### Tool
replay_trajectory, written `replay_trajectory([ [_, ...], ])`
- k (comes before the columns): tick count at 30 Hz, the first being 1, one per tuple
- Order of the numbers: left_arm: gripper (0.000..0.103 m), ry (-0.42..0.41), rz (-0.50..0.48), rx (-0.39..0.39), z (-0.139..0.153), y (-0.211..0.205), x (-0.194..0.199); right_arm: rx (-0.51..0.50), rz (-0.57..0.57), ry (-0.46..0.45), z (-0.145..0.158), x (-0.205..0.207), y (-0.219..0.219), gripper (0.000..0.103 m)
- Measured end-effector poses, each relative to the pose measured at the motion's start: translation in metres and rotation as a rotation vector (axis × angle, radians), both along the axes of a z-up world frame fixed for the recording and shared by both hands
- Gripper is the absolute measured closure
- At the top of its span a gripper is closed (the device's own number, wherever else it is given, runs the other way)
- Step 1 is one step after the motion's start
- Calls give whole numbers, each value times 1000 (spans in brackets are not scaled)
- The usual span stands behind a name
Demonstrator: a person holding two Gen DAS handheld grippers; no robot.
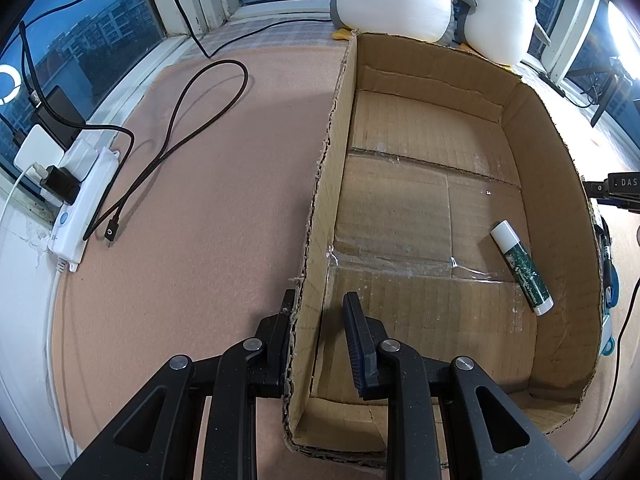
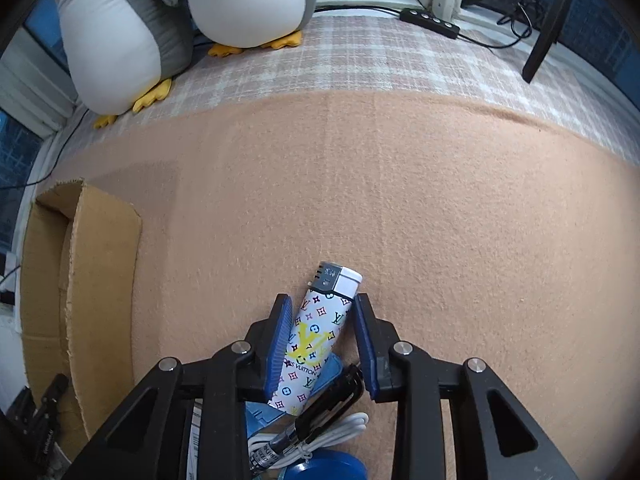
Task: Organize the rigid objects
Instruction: 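Close the right gripper on the patterned lighter, then carry the lighter into the box beside the glue stick and release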
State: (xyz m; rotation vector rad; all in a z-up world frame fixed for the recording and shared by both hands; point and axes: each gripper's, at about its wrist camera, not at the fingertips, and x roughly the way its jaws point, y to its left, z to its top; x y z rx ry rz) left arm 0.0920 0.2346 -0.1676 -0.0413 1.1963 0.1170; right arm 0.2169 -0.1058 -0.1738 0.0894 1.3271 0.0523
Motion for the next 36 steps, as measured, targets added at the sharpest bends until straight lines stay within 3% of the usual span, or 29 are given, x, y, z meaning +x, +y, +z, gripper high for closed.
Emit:
replay_trajectory([
  [8,79,0,1,0,0,0,0,118,-39,-28,4,-5,-12,81],
  [22,79,-1,0,1,1,0,0,162,-19,-126,46,-21,-13,81],
  [31,79,-2,2,0,1,0,0,281,127,-162,92,-40,46,81],
  [36,79,-4,4,-2,2,0,0,304,244,-145,100,-60,94,81],
])
